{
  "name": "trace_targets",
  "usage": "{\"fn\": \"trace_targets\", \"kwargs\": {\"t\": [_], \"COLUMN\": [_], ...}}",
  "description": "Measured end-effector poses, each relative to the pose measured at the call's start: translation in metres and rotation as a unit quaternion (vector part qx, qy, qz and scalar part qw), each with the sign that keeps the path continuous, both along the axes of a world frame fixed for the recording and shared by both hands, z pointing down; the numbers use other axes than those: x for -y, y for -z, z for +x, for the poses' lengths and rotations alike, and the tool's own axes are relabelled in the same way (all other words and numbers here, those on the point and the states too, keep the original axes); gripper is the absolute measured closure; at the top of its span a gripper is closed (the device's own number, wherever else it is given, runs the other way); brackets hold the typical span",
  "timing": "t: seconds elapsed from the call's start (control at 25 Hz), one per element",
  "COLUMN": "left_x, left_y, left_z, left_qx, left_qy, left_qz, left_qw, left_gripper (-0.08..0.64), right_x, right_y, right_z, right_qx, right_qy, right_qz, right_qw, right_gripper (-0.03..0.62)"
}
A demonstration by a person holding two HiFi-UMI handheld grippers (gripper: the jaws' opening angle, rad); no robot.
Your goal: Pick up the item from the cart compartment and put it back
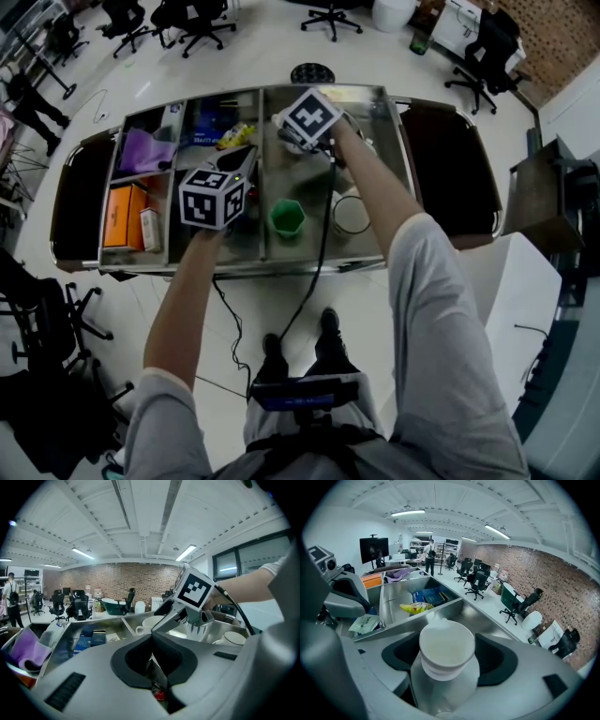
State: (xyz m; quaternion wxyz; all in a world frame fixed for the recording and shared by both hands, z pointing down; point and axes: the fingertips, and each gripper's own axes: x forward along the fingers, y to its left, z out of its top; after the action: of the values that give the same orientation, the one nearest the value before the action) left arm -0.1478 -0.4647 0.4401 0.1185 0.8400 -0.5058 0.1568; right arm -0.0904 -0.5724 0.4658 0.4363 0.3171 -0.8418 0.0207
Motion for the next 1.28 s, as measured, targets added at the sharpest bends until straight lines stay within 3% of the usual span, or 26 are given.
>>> {"fn": "trace_targets", "kwargs": {"t": [0.12,0.24,0.36,0.56,0.68,0.8,0.88,1.0,1.04,1.08,1.16,1.28], "left_x": [-0.003,-0.007,-0.01,-0.016,-0.021,-0.028,-0.034,-0.049,-0.055,-0.062,-0.077,-0.104], "left_y": [-0.002,-0.002,0.0,0.008,0.015,0.024,0.032,0.045,0.051,0.056,0.066,0.072], "left_z": [0.001,0.0,-0.001,-0.004,-0.002,-0.002,-0.002,-0.002,-0.001,-0.001,0.001,0.002], "left_qx": [0.001,0.005,0.007,0.007,0.008,0.01,0.011,0.014,0.015,0.015,0.016,0.015], "left_qy": [-0.001,-0.002,-0.003,-0.002,-0.004,-0.005,-0.006,-0.008,-0.009,-0.01,-0.014,-0.019], "left_qz": [-0.004,-0.006,-0.004,0.001,0.007,0.015,0.02,0.03,0.035,0.039,0.047,0.055], "left_qw": [1.0,1.0,1.0,1.0,0.9999,0.9998,0.9997,0.9994,0.9992,0.9991,0.9987,0.9982], "left_gripper": [0.557,0.557,0.557,0.557,0.557,0.557,0.557,0.557,0.557,0.557,0.557,0.557], "right_x": [-0.003,0.0,-0.009,-0.014,-0.025,-0.028,-0.04,-0.057,-0.062,-0.068,-0.085,-0.126], "right_y": [-0.003,-0.003,0.003,0.017,0.03,0.041,0.053,0.076,0.086,0.096,0.114,0.126], "right_z": [0.001,0.018,-0.012,-0.009,-0.02,0.005,0.003,0.017,0.025,0.034,0.046,0.053], "right_qx": [0.003,-0.028,0.038,0.044,0.079,0.045,0.069,0.098,0.104,0.111,0.129,0.164], "right_qy": [-0.002,-0.03,0.02,0.013,0.031,-0.008,-0.006,-0.043,-0.058,-0.068,-0.079,-0.081], "right_qz": [-0.008,0.005,0.0,0.01,0.009,0.024,0.023,0.039,0.053,0.069,0.088,0.084], "right_qw": [1.0,0.999,0.999,0.999,0.996,0.999,0.997,0.993,0.991,0.989,0.985,0.979], "right_gripper": [0.205,0.17,0.17,0.17,0.17,0.177,0.26,0.494,0.544,0.577,0.581,0.581]}}
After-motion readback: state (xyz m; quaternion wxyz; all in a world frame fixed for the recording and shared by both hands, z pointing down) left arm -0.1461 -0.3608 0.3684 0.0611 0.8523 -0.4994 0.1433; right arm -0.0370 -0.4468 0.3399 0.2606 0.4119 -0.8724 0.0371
